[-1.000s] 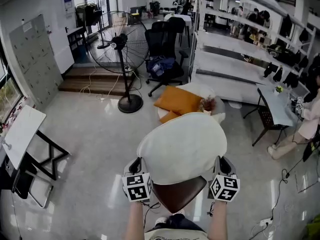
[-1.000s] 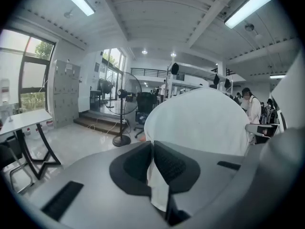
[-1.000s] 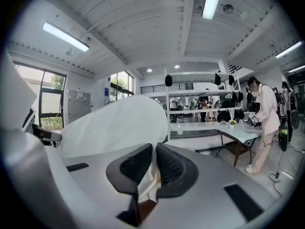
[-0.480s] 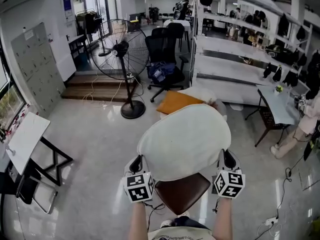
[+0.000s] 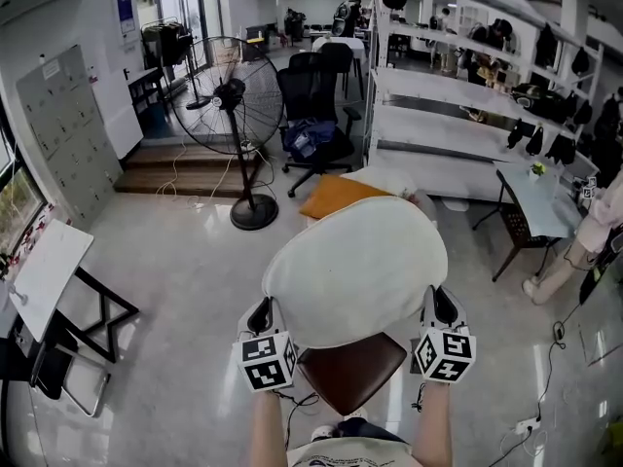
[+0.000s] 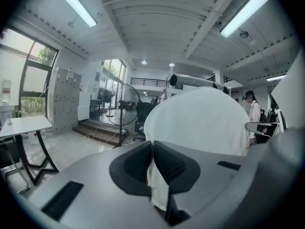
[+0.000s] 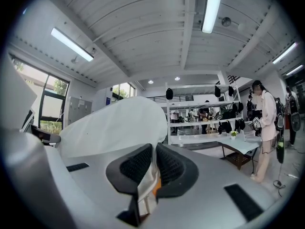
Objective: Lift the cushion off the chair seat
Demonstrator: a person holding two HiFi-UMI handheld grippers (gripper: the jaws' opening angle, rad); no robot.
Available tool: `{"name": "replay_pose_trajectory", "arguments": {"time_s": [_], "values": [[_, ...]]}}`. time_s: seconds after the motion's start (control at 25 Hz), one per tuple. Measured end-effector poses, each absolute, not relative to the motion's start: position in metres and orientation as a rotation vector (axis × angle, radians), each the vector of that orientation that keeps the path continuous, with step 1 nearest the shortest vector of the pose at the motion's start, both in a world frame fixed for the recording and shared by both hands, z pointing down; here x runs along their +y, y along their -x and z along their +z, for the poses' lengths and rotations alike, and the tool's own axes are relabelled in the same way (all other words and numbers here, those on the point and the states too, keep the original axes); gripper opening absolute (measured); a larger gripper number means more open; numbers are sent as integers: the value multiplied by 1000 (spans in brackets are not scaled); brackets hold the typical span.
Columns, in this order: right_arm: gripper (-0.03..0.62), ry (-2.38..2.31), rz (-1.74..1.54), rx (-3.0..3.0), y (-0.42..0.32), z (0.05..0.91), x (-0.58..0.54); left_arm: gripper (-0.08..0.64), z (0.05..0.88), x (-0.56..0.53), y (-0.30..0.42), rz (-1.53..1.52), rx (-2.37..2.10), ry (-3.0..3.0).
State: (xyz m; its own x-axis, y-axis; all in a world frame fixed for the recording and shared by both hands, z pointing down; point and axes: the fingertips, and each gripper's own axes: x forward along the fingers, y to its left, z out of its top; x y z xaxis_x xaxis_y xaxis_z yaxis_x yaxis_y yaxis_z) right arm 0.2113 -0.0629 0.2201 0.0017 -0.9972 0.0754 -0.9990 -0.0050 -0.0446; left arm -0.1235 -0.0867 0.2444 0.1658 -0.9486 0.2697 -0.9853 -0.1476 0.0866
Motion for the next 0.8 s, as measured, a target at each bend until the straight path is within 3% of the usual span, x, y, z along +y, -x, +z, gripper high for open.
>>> {"name": "replay_pose_trajectory", "arguments": {"time_s": [0.8], "values": [[51,-2218,159,-2187,-214,229,-62,30,251,-86,121,228,-1853,-2198]]}}
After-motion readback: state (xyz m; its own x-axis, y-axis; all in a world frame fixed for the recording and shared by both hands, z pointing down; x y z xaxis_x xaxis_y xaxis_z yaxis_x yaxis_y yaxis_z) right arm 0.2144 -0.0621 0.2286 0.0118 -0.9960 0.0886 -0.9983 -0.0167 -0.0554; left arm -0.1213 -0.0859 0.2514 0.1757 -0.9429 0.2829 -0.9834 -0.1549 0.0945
